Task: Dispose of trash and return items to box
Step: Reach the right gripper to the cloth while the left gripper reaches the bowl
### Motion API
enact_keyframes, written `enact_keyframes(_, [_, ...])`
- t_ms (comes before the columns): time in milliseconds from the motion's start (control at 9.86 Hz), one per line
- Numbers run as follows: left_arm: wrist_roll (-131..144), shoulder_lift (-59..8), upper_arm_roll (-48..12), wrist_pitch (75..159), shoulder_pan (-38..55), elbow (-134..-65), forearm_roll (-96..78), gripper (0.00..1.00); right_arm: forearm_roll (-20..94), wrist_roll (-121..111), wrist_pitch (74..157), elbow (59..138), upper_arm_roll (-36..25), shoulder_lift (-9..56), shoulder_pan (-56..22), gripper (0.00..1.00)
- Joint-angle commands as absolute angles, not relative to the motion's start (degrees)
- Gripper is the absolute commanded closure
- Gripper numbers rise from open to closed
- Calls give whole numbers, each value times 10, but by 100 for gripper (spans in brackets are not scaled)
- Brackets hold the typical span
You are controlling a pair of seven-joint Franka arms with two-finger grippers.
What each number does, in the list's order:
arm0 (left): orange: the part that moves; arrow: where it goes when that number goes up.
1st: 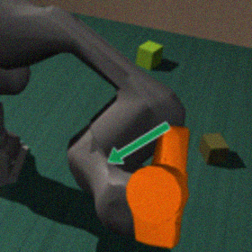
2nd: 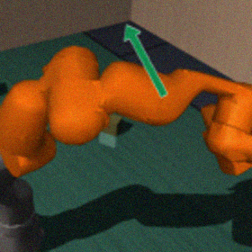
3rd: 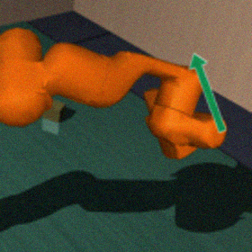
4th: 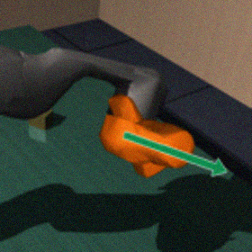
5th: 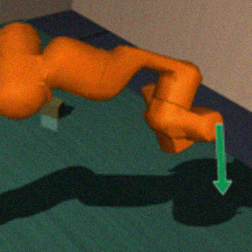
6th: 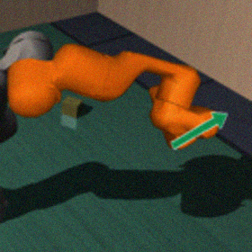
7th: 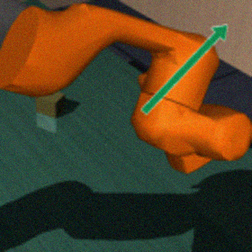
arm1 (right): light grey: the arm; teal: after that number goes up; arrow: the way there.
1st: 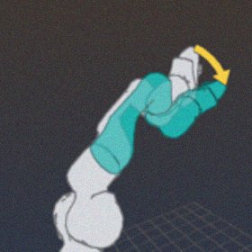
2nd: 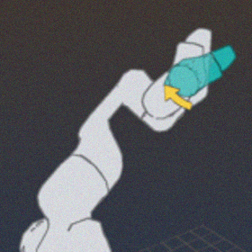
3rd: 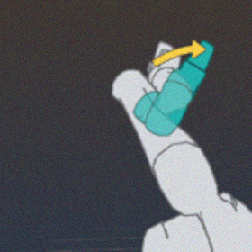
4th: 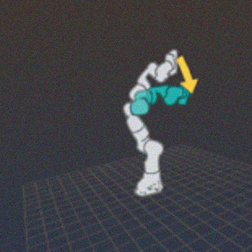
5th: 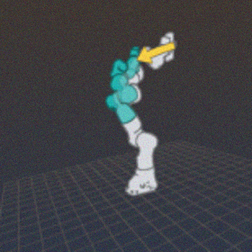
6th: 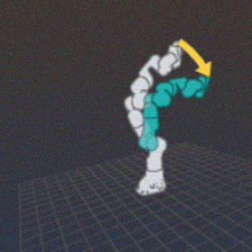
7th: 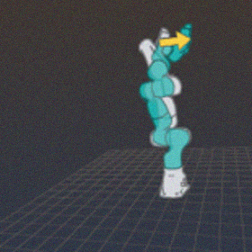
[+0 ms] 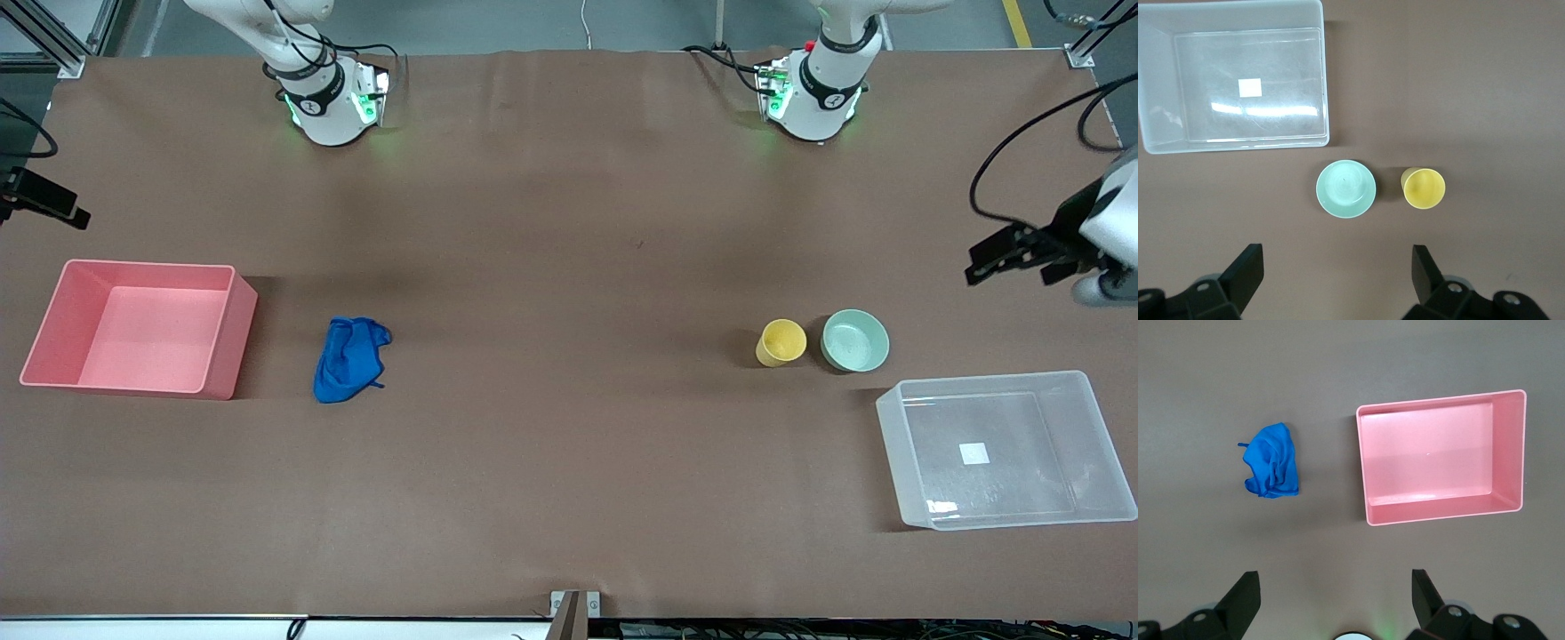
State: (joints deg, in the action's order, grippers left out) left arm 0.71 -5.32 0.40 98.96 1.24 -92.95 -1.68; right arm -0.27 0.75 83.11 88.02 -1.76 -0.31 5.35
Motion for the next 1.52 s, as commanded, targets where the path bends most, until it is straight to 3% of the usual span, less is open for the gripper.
enact_keyframes(0, [-1,-77,3,1062,3,-1005,-13,2,2,12,869,908,-18,19,28,0])
enact_keyframes(203, [-21,-94,3,1143,-2,-1069,-13,2,2,49,965,985,-18,45,0,0])
enact_keyframes(609, [-54,-149,3,1203,-23,-1113,-13,4,1,118,1207,1145,-7,107,-60,0])
enact_keyframes(1217, [-59,-203,3,1297,-31,-1160,-11,5,-6,117,1474,1236,-7,239,-98,0])
enact_keyframes(1420, [-59,-228,3,1330,-31,-1160,-11,5,-6,117,1488,1243,-7,256,-98,0])
